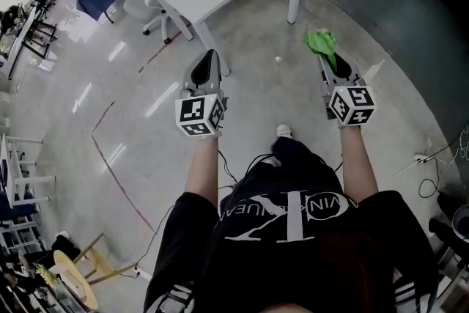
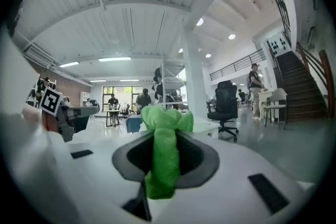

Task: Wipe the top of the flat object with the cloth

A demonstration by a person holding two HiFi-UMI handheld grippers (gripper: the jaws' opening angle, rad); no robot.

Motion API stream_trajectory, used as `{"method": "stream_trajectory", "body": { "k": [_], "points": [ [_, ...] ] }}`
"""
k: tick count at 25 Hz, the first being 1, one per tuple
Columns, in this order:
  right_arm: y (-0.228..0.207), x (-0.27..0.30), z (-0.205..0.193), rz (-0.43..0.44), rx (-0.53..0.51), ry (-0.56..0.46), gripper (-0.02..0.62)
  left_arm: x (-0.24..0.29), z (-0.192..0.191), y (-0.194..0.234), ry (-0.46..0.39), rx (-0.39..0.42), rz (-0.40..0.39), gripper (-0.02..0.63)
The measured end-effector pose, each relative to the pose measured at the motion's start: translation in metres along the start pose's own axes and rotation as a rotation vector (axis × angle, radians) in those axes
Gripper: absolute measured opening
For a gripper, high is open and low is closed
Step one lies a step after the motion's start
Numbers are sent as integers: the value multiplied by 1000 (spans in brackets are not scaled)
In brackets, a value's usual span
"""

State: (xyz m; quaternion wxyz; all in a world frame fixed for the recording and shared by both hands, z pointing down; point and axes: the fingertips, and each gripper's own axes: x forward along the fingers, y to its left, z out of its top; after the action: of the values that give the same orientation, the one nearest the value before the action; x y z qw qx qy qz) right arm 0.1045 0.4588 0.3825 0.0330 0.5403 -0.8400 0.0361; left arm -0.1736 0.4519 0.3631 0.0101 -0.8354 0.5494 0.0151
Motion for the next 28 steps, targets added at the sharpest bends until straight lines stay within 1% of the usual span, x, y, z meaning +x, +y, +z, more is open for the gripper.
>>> {"method": "stream_trajectory", "body": {
  "k": [6,10,14,22,28],
  "points": [
    [-8,9,0,-6,-1,10,78,12,-2,8,2,-19,18,12],
    [-20,25,0,-7,6,7,77,29,-8,15,10,-31,26,12],
    [-43,49,4,-15,18,3,77,58,-11,25,20,-38,45,12],
    [-105,104,15,-13,31,-7,78,127,-6,40,21,-11,91,12],
    [-141,138,5,3,51,12,78,178,-8,40,24,-4,104,12]
  ]
}}
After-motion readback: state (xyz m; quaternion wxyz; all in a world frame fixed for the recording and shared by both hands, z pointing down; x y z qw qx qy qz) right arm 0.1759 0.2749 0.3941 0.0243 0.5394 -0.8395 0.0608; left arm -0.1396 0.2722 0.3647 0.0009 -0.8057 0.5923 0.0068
